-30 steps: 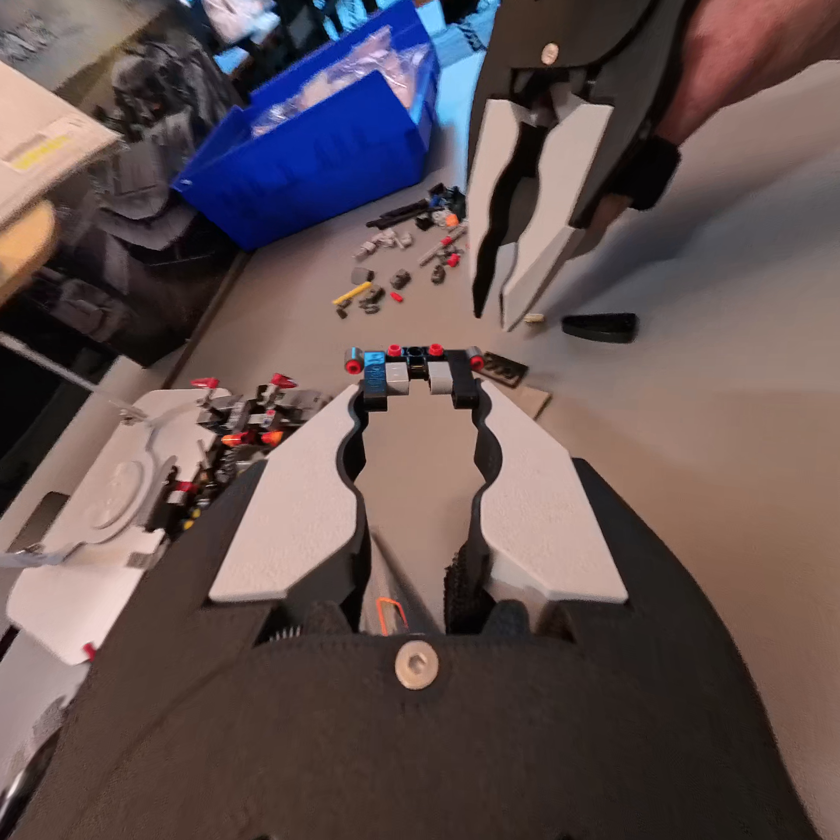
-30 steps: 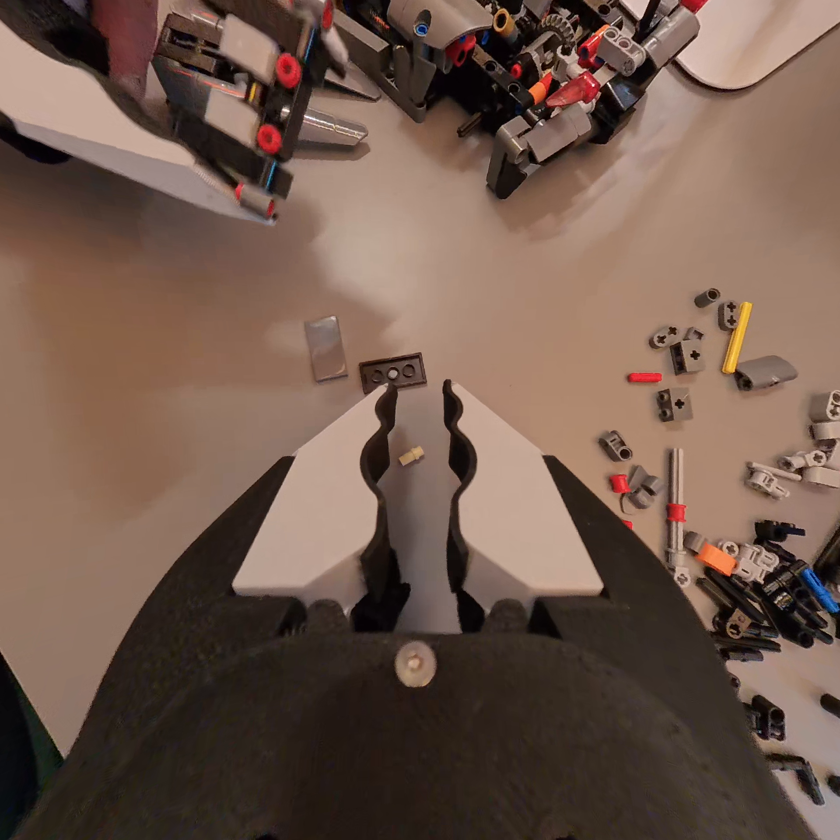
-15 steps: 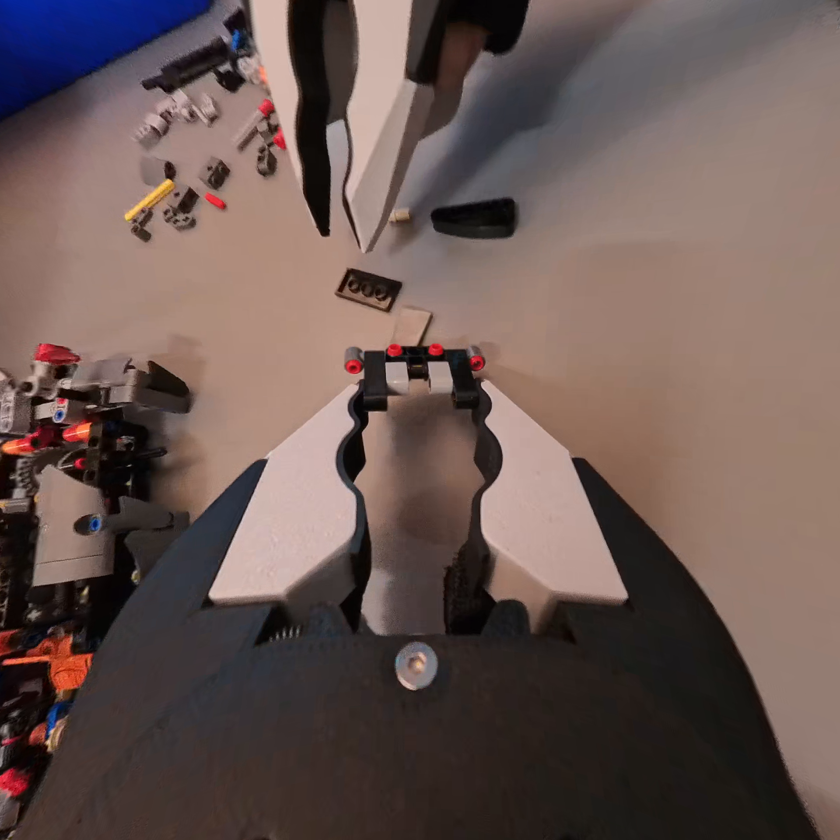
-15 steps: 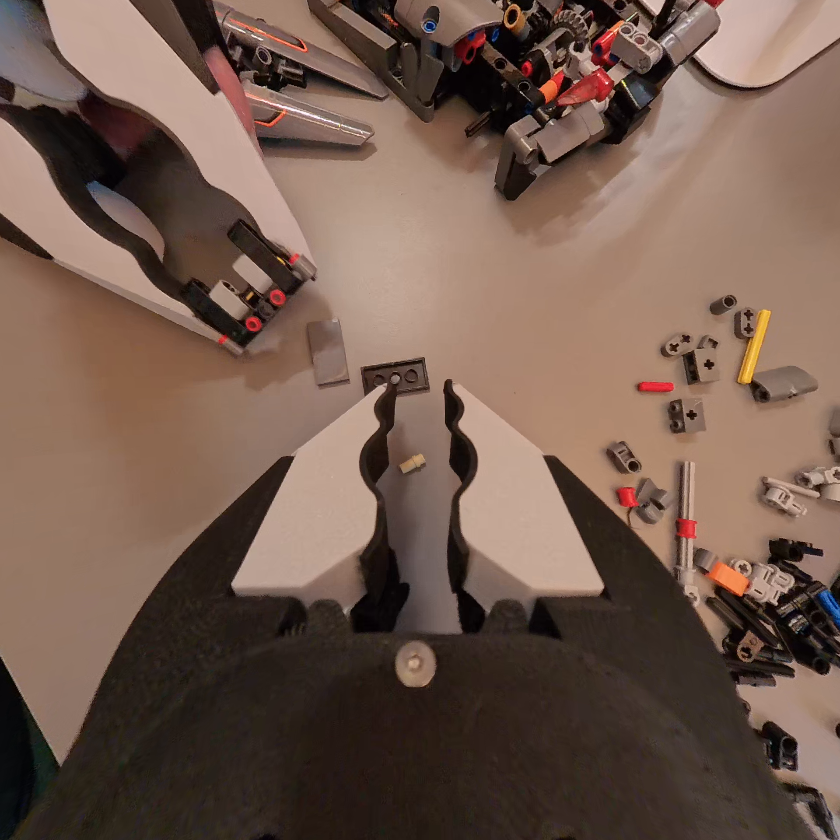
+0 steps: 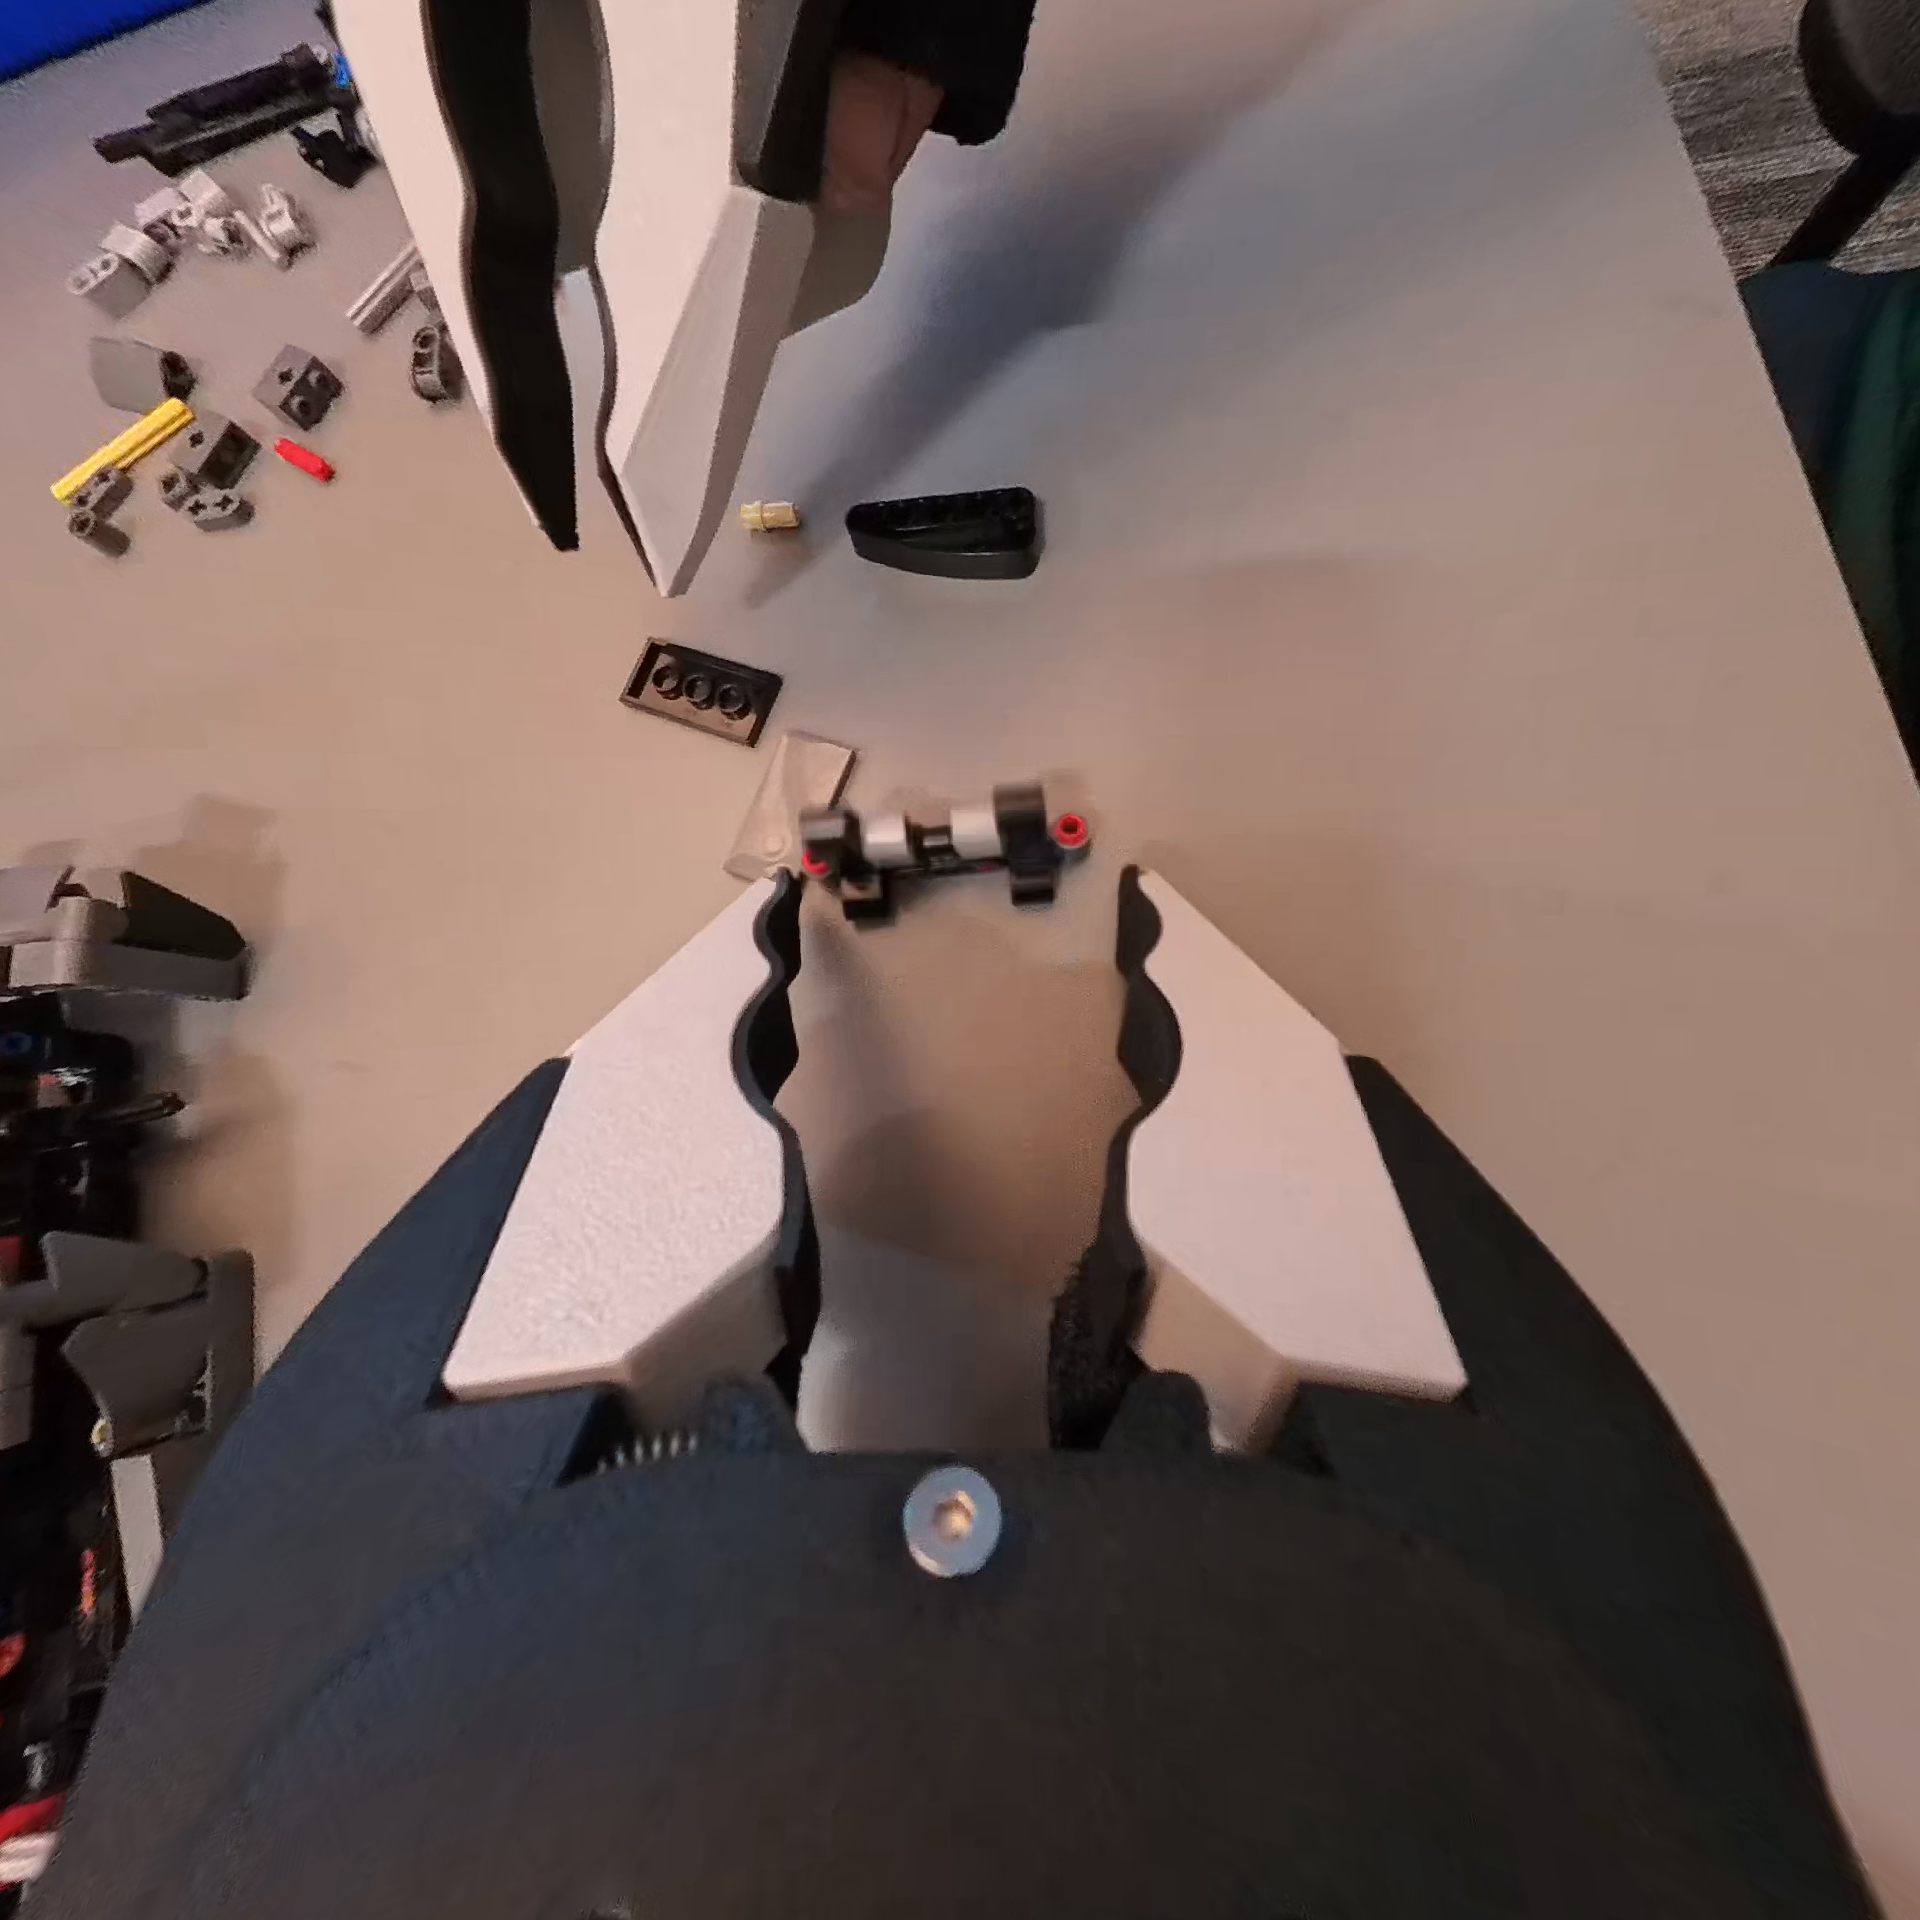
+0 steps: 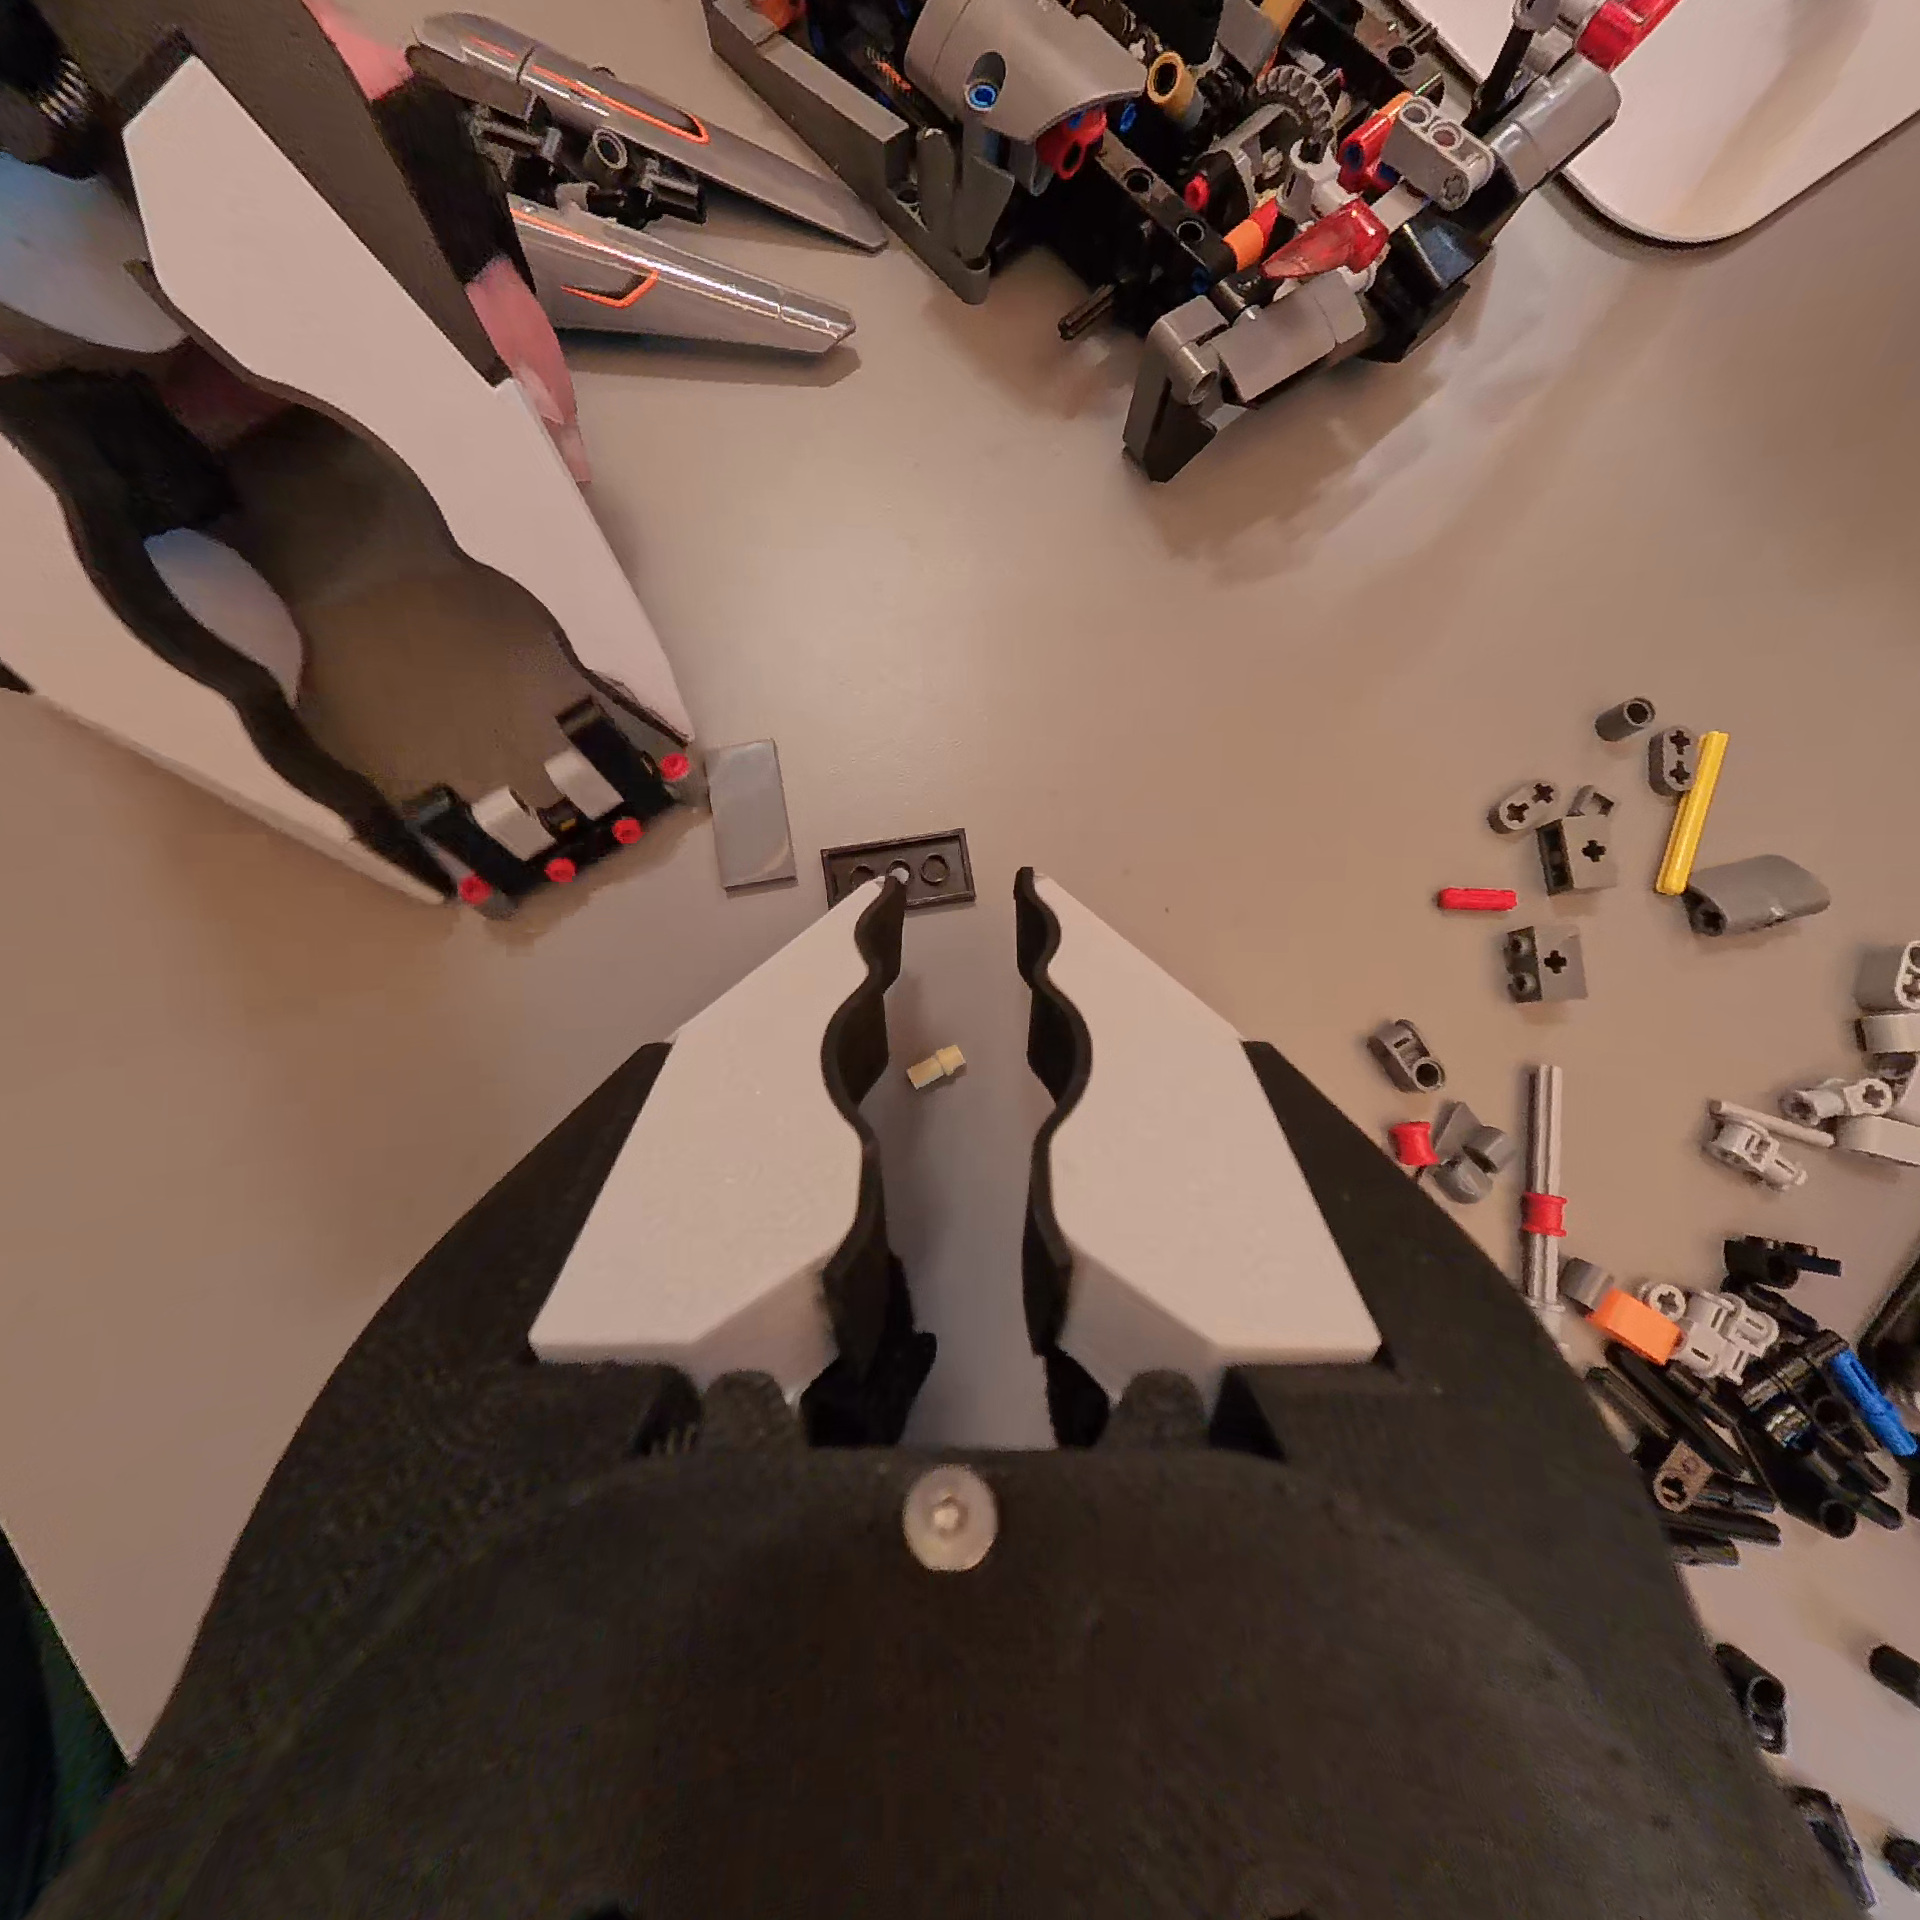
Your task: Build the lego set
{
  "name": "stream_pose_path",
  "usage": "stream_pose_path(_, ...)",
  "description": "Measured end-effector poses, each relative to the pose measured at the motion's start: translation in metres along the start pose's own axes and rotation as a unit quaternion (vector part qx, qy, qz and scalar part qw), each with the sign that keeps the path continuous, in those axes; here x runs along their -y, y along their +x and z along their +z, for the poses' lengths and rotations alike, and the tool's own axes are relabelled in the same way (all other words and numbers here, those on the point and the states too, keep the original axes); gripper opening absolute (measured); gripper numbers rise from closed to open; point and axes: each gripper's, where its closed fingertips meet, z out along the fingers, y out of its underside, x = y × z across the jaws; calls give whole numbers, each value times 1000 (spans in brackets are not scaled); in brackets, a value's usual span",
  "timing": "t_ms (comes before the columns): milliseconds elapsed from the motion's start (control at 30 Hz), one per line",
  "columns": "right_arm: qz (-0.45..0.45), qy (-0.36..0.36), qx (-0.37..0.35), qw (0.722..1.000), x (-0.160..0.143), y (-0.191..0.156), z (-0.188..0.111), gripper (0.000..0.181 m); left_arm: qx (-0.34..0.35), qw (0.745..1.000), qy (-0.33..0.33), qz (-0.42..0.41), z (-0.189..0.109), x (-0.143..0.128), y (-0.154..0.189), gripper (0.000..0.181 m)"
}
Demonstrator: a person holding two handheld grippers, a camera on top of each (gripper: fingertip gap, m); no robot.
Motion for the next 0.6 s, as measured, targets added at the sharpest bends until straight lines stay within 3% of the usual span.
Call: stream_pose_path(600, 5, -37, -5, 999, -11, -1, 7, 26, -1, 1000, -11, -14, -5, -7, -4, 61)
